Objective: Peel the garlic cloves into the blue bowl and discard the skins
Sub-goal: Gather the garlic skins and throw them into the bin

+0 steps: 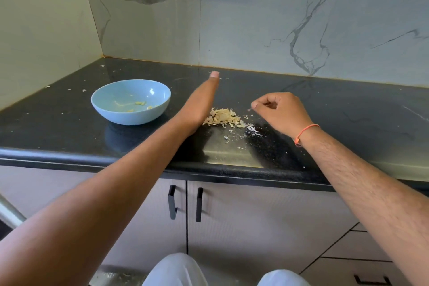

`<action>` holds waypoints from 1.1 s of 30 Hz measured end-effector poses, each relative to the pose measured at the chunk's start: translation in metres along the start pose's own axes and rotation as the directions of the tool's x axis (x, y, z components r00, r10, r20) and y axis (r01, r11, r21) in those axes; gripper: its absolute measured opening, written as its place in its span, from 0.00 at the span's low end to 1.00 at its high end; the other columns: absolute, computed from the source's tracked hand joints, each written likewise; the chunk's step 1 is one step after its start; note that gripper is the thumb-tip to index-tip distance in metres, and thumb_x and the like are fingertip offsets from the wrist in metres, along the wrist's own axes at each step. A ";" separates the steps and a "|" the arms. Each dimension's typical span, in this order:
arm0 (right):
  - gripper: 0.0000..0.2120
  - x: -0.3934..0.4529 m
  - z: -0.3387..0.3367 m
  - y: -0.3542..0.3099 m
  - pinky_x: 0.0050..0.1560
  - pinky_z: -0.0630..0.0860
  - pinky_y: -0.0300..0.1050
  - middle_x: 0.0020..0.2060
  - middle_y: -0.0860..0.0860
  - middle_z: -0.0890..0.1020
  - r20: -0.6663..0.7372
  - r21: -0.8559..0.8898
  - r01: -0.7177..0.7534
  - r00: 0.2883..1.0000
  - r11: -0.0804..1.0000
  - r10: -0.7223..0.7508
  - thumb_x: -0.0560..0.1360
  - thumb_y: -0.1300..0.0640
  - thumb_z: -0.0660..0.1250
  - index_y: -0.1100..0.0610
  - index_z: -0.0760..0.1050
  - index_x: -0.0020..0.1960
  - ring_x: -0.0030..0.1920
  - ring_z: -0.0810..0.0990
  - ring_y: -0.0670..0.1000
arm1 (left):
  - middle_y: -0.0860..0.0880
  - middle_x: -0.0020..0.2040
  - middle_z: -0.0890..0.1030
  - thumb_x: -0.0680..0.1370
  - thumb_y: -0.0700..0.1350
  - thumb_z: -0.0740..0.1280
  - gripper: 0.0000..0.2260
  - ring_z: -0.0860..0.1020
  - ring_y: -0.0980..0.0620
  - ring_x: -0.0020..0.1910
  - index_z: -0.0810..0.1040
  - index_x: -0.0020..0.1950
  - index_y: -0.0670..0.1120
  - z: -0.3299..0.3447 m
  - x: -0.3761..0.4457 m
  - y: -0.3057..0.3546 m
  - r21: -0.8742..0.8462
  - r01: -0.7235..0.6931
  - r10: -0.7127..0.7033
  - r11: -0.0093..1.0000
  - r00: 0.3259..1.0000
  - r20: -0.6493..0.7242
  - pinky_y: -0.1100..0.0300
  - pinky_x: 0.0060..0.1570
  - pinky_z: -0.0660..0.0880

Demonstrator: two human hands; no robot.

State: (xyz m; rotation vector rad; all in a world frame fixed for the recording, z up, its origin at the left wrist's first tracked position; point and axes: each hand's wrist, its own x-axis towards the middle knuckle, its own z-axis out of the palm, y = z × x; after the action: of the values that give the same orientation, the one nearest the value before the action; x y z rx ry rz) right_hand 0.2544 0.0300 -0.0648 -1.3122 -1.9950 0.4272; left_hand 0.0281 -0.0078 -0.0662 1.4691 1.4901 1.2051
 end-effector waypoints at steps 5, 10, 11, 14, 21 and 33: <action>0.19 -0.014 -0.002 -0.006 0.67 0.71 0.47 0.64 0.51 0.83 0.180 -0.185 -0.054 0.980 0.981 0.088 0.86 0.46 0.56 0.54 0.78 0.68 0.64 0.79 0.51 | 0.47 0.83 0.63 0.87 0.62 0.42 0.31 0.57 0.49 0.84 0.62 0.84 0.48 -0.025 -0.040 -0.002 0.404 -0.079 0.075 0.911 0.997 0.025 0.54 0.79 0.52; 0.21 -0.013 0.041 -0.037 0.69 0.62 0.57 0.59 0.53 0.73 0.395 -0.365 0.085 0.916 0.927 0.071 0.87 0.44 0.46 0.58 0.69 0.61 0.70 0.69 0.59 | 0.52 0.86 0.53 0.85 0.65 0.38 0.33 0.49 0.53 0.85 0.55 0.86 0.51 -0.022 -0.051 -0.018 0.516 -0.059 -0.043 0.854 0.982 0.183 0.54 0.81 0.43; 0.20 -0.011 0.049 -0.045 0.70 0.62 0.57 0.61 0.54 0.73 0.409 -0.365 0.109 0.911 0.925 0.054 0.87 0.45 0.46 0.58 0.69 0.62 0.71 0.69 0.59 | 0.53 0.85 0.52 0.83 0.70 0.39 0.35 0.49 0.54 0.84 0.55 0.86 0.53 -0.025 -0.049 -0.020 0.431 -0.006 -0.083 0.902 0.979 0.188 0.53 0.82 0.42; 0.26 -0.005 0.065 -0.061 0.77 0.57 0.56 0.77 0.55 0.68 0.470 -0.286 0.148 0.883 0.947 0.004 0.87 0.43 0.46 0.57 0.65 0.76 0.78 0.64 0.57 | 0.53 0.85 0.55 0.75 0.80 0.41 0.46 0.52 0.56 0.84 0.54 0.86 0.54 -0.035 -0.044 -0.026 0.170 0.045 -0.080 0.984 0.975 0.208 0.49 0.83 0.45; 0.37 0.004 0.049 -0.047 0.76 0.58 0.45 0.83 0.48 0.60 0.317 -0.166 0.203 0.938 0.965 -0.143 0.83 0.32 0.54 0.52 0.55 0.84 0.81 0.60 0.48 | 0.55 0.80 0.67 0.81 0.72 0.37 0.37 0.66 0.61 0.77 0.69 0.78 0.55 -0.037 -0.049 -0.023 0.063 0.033 -0.045 0.997 0.980 0.194 0.63 0.76 0.53; 0.42 0.015 0.061 -0.032 0.80 0.60 0.56 0.81 0.47 0.63 0.391 -0.247 0.383 0.880 0.890 -0.270 0.77 0.28 0.62 0.49 0.58 0.83 0.80 0.61 0.50 | 0.52 0.84 0.62 0.82 0.71 0.38 0.36 0.61 0.52 0.83 0.48 0.87 0.56 -0.040 -0.040 -0.029 -0.084 0.041 -0.032 0.996 0.994 0.103 0.59 0.74 0.50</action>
State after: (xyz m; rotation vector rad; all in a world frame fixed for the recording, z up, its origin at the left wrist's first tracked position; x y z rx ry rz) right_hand 0.1865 0.0355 -0.0826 -1.0940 -2.6224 0.1825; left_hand -0.0145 -0.0507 -0.0858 1.4183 1.3745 1.1409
